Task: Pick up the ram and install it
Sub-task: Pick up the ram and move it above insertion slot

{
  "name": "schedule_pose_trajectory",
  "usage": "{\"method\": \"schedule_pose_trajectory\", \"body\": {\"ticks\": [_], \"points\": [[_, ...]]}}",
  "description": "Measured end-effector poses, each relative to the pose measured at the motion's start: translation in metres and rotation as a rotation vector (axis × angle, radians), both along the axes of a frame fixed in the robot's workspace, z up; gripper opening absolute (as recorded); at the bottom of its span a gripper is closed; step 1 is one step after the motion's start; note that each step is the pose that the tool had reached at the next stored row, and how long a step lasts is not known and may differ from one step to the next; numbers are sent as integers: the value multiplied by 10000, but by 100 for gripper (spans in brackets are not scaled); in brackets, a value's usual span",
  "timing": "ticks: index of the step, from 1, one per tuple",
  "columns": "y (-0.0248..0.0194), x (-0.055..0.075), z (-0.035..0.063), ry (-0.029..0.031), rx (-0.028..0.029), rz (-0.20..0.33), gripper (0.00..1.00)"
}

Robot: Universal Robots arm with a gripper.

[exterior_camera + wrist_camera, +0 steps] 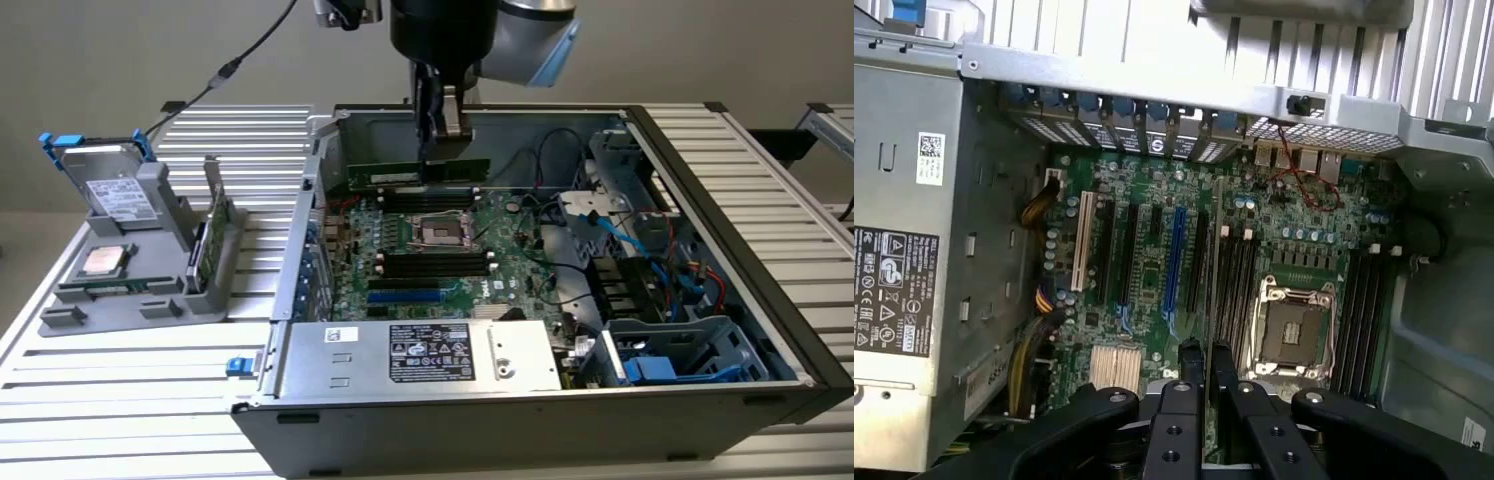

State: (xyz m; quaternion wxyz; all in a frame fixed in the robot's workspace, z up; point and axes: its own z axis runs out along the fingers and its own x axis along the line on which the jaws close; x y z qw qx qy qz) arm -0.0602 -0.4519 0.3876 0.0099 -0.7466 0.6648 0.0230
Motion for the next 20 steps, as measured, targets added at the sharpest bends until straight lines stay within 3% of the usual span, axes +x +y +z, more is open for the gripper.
{"method": "schedule_pose_trajectory", "body": {"ticks": [8,20], "points": [[28,204,-69,-6,0,-100,15],[39,287,-282,-6,3,-831,15]]}}
